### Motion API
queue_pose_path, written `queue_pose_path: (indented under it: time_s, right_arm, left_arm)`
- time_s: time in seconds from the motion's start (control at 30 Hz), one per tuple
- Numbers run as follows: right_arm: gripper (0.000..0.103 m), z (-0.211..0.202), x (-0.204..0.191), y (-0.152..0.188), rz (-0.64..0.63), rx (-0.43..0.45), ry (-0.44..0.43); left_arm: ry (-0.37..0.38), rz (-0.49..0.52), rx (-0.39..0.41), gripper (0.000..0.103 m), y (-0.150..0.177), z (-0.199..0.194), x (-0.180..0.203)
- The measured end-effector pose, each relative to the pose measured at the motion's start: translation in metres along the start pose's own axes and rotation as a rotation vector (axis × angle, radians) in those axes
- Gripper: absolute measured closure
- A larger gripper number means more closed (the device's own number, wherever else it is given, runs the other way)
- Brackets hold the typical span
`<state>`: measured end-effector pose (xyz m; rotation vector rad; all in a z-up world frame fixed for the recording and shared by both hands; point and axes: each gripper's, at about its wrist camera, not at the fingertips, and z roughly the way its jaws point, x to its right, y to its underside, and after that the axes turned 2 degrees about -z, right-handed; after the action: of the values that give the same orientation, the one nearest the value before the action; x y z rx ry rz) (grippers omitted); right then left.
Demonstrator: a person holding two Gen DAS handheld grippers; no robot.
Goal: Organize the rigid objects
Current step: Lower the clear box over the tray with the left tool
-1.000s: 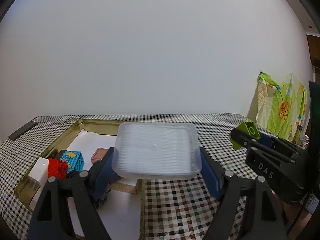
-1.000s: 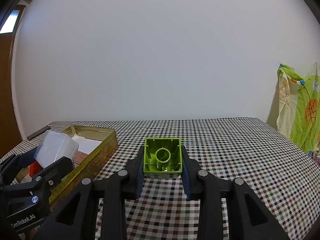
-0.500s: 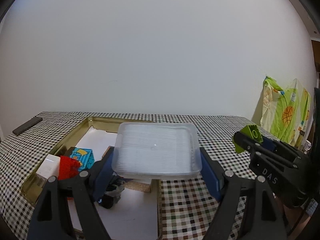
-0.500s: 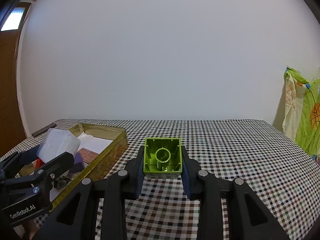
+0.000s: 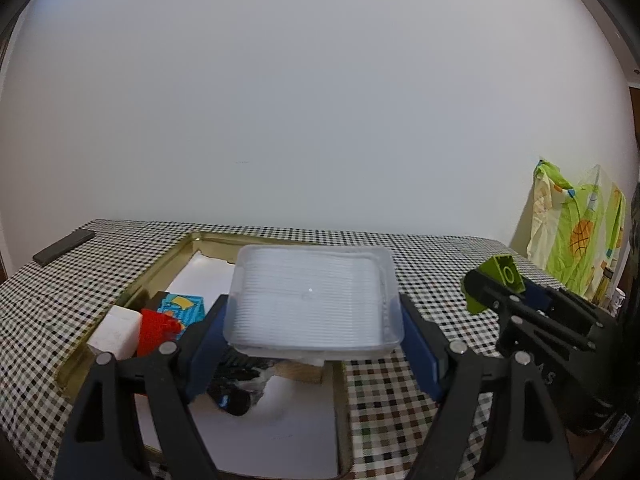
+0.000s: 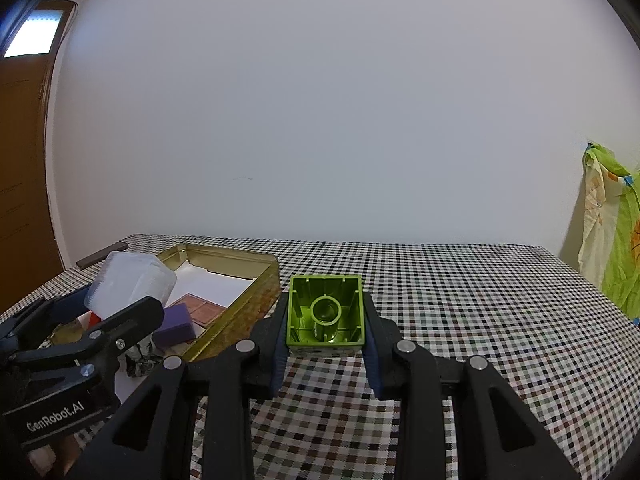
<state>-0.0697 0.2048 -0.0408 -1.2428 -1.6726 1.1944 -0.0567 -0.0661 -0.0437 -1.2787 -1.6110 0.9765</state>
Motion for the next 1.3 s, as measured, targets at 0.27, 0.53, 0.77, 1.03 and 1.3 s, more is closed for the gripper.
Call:
queue_pose_path:
  time_s: [0.27,0.53,0.77,1.03,1.3]
  right_arm:
    - [0.069,0.000,-0.007,0.000,-0.002,0.000,-0.017]
    - [0.069,0.000,-0.017,-0.003,-0.013,-0.003,-0.042]
    - [0.069,-0.001,-0.033,-0.003,-0.036,-0.001,-0.069]
    - [0.069,-0.002,-0.048,-0.003,-0.052,-0.003,-0.099]
    - [0.069,0.003,-0.059,-0.003,-0.061,-0.010,-0.124]
  left_arm:
    - [-0.031,-0.039,-0.002,0.023,-0.001,0.000,-0.019]
    - [-0.072,-0.042,0.014,0.023,-0.003,-0.004,-0.029]
    - [-0.082,-0.056,0.014,0.023,-0.003,-0.007,-0.034]
    - [-0.094,-0.059,0.019,0.023,-0.005,-0.011,-0.038]
    - [-0.119,-0.067,0.022,0.023,-0.006,-0.014,-0.045]
